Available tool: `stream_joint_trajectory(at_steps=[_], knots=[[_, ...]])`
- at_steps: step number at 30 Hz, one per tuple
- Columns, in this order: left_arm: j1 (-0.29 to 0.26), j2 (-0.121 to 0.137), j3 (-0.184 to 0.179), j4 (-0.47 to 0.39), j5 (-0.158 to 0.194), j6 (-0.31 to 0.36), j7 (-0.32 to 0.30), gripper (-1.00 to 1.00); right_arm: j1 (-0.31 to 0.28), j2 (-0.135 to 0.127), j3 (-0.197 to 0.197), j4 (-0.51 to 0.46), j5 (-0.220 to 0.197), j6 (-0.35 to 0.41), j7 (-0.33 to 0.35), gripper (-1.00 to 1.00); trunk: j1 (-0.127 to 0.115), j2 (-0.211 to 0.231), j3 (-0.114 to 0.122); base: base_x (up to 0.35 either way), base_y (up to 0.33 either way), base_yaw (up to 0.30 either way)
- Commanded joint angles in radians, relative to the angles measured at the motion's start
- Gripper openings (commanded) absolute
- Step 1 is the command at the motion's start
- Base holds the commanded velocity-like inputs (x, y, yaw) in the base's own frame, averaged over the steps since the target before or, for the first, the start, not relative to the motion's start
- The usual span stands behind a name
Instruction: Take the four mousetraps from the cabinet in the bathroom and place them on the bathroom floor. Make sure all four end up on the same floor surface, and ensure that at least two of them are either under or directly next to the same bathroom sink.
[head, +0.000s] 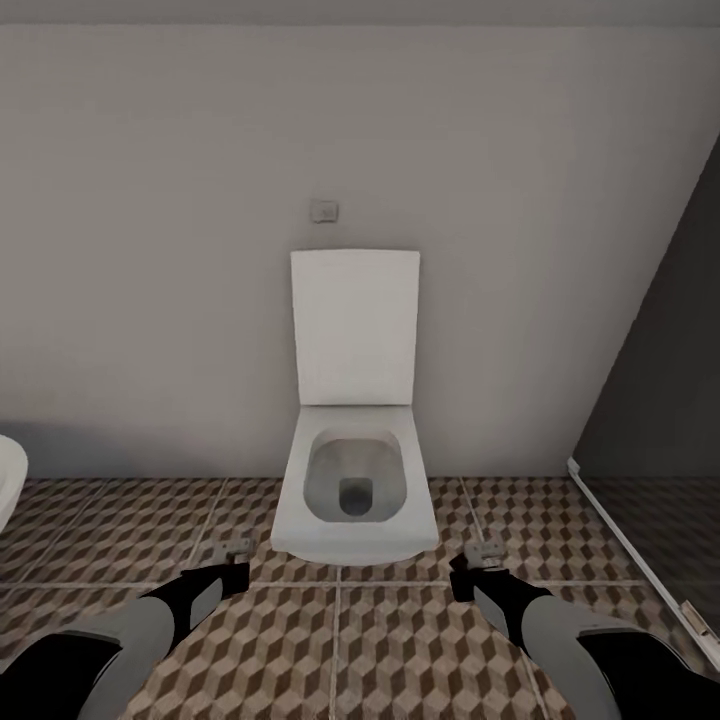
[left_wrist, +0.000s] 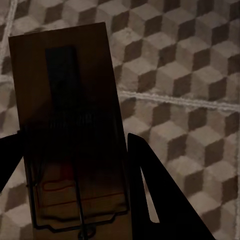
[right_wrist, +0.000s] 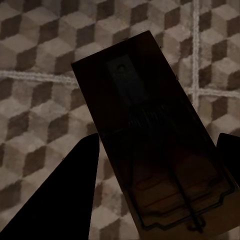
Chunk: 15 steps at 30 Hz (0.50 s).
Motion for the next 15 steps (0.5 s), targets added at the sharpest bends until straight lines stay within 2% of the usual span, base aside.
stream_joint_trajectory(at_steps=[1,8,15], knots=[[-0.001,0.000,-0.009,-0.001,0.006,0.004,0.002,-1.00,-0.001,0.000,0.005,0.002,0.006,0.003,-0.003,-1.00,0.000,-0.001,-0.005,0.000,0.000,0.000],[-0.001,0.001,-0.009,-0.001,0.005,0.002,0.003,-1.00,-0.001,-0.001,0.005,0.002,0.008,0.002,-0.003,-1.00,0.003,-0.002,-0.032,0.000,0.000,0.000],[-0.001,0.001,-0.009,-0.001,0.005,-0.001,0.004,-1.00,-0.001,-0.002,0.005,0.002,0.011,0.001,-0.003,-1.00,0.003,-0.002,-0.032,0.000,0.000,0.000]])
